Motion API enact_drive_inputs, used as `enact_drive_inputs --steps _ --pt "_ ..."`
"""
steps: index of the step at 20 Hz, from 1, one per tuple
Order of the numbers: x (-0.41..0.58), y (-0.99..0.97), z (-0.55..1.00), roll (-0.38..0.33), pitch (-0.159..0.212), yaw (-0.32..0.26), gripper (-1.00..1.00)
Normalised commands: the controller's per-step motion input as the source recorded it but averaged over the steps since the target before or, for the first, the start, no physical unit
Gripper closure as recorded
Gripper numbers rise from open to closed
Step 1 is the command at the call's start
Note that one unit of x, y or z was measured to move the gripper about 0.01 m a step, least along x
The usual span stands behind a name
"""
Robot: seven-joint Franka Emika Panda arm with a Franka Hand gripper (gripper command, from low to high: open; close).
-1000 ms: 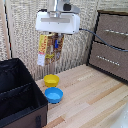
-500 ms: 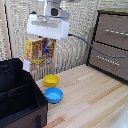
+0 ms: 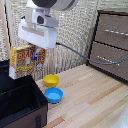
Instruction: Position your gripper near the granola bar, please. Lightly grip the granola bar with your gripping tool. Relocate your gripper along with the granola bar toward the leading division of the caddy with caution. Gently release the granola bar into the leading division of the caddy.
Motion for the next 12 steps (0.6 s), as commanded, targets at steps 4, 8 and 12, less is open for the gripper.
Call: enact_drive_inputs --steps 4,8,12 --pt "-0.041 0.74 -0.01 -0.039 0.027 -0.127 1.00" --pt "-0.308 0.70 -0.07 -0.078 0.053 -0.097 1.00" --pt "-0.418 0.61 -0.18 -0.156 0.081 -0.095 1.00"
